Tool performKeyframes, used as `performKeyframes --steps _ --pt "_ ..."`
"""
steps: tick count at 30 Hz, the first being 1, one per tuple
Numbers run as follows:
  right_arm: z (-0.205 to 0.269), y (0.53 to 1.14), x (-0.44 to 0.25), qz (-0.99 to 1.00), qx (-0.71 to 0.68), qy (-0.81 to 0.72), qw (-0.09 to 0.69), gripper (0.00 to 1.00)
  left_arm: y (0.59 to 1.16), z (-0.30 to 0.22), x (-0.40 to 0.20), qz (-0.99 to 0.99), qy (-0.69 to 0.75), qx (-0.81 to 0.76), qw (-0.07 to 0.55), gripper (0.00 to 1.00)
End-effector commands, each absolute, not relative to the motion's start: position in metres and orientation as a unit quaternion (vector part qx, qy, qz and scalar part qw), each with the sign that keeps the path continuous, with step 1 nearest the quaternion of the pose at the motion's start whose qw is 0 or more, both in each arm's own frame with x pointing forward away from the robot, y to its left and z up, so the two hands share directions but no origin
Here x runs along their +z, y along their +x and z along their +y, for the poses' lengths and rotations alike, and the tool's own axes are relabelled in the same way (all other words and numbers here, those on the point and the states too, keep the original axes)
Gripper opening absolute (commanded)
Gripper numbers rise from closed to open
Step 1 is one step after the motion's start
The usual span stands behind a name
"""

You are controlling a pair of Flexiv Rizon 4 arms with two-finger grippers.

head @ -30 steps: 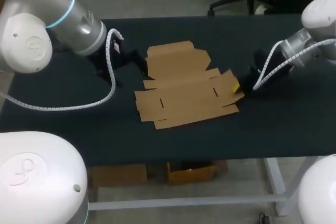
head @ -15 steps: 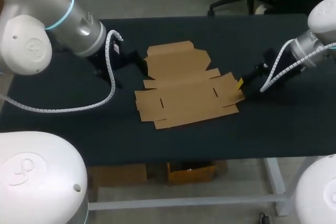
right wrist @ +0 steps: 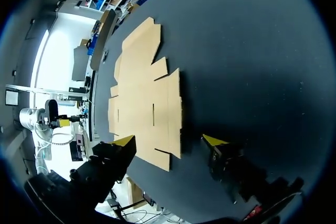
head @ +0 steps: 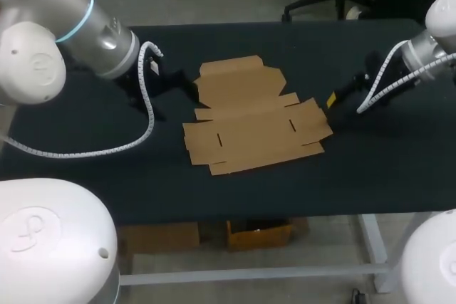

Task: Assemble the packaging by folding the flat box into shape, placing the metal phone stand inside, and closing the box properly

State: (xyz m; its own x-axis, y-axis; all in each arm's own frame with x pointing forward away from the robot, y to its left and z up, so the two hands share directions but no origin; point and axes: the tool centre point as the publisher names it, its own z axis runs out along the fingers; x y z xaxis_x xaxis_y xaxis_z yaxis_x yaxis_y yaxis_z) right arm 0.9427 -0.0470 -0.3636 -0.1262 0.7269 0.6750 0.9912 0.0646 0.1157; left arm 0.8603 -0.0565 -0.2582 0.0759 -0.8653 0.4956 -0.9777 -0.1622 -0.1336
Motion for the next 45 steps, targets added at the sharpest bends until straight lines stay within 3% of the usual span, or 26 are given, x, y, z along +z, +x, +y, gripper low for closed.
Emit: performKeyframes --steps 1,5,9,16,45 --pt "-0.05 0.959 -0.368 -0.697 -0.282 -0.613 0.244 0.74 0.856 -0.05 -0.26 -0.635 0.723 0.244 0.123 1.0" --pt "-0.048 0.968 -0.372 -0.7 -0.275 -0.612 0.244 0.5 0.853 -0.05 -0.261 -0.634 0.722 0.246 0.126 1.0" --pt "-0.046 0.974 -0.38 -0.7 -0.271 -0.613 0.246 0.45 0.851 -0.05 -0.261 -0.635 0.72 0.25 0.128 1.0" --pt "-0.043 0.978 -0.391 -0.697 -0.277 -0.611 0.254 0.47 0.854 -0.05 -0.258 -0.638 0.716 0.251 0.134 1.0" --pt "-0.008 0.99 -0.412 -0.681 -0.305 -0.6 0.288 0.34 0.85 -0.045 -0.257 -0.632 0.719 0.256 0.132 1.0"
